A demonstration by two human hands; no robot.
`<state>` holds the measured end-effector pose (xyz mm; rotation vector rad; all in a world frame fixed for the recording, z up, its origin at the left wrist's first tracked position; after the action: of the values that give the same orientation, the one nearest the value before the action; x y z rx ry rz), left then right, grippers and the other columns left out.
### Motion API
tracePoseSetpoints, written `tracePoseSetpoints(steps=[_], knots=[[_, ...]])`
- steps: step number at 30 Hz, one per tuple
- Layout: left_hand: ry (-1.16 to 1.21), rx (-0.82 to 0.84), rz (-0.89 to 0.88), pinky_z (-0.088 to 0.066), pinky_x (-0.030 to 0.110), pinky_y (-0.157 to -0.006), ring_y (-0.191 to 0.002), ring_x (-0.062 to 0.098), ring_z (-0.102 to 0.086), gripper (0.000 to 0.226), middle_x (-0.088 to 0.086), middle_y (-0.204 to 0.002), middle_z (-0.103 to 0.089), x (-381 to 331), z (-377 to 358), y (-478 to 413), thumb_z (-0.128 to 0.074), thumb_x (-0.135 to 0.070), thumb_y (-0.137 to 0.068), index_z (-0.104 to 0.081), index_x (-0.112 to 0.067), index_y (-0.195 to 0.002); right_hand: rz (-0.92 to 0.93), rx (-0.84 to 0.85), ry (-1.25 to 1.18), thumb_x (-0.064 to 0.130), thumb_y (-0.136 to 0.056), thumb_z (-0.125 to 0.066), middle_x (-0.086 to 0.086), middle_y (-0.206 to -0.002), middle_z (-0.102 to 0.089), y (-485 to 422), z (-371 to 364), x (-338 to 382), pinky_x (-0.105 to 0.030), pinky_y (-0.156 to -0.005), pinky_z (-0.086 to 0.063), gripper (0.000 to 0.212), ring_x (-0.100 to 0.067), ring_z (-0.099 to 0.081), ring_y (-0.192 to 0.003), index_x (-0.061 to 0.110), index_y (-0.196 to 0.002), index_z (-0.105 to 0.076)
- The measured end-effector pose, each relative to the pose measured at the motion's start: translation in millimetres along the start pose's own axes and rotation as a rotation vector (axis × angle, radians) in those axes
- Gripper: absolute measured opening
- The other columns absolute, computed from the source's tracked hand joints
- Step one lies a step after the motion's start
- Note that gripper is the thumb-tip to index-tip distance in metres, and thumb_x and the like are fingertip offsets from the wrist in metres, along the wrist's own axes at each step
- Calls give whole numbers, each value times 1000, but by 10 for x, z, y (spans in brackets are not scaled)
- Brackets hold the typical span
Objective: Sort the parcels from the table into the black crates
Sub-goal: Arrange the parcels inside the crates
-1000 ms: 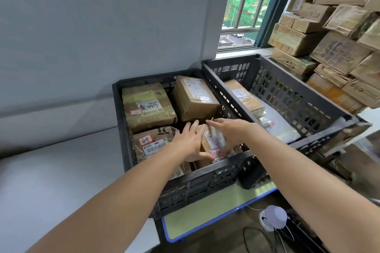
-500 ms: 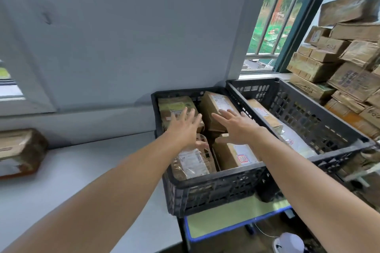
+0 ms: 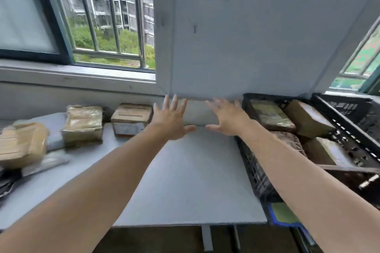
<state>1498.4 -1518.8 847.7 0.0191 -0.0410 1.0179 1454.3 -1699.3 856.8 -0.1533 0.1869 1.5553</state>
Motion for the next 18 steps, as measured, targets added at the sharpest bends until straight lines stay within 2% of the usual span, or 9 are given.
tracePoseSetpoints(steps=[4,8,12,18], knots=[[16,17,81,-11,56,-120,-152,31,12,99,6,-166,14,861,-133,473,-33,-79,-88,10,-24,-158,52,48,-63,69,-91,-47,-1,-167,4,-230,81,936,-58,-119,-5,92,-23,-1,-153,31,-158,3],[63,29,159,-8,58,-120,-152,30,12,99,7,-165,15,1501,-299,716,-32,-80,-87,9,-25,-158,83,54,-127,69,-89,-50,1,-167,4,-432,66,1511,-56,-119,-4,94,-23,0,-153,33,-158,4],[90,37,206,-9,59,-118,-152,31,8,101,8,-165,13,1966,-526,807,-34,-81,-86,10,-25,-157,118,63,-145,68,-90,-50,1,-167,2,-664,-40,1954,-56,-119,-5,93,-23,-1,-153,33,-157,3],[95,113,257,-10,60,-119,-152,31,11,101,10,-165,14,2467,-936,658,-34,-80,-87,11,-24,-157,140,88,-191,67,-92,-47,1,-166,-2,-1205,-347,2349,-56,-120,-10,87,-22,-5,-152,34,-158,-1]])
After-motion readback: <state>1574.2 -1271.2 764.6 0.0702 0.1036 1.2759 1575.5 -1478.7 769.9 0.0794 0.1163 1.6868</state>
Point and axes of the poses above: each hand's wrist, its own y-axis away from the middle knuckle, its own z-axis out of the back of the hand, x = y × z, the point moved 5 cm from there along -y, towards the middle knuckle
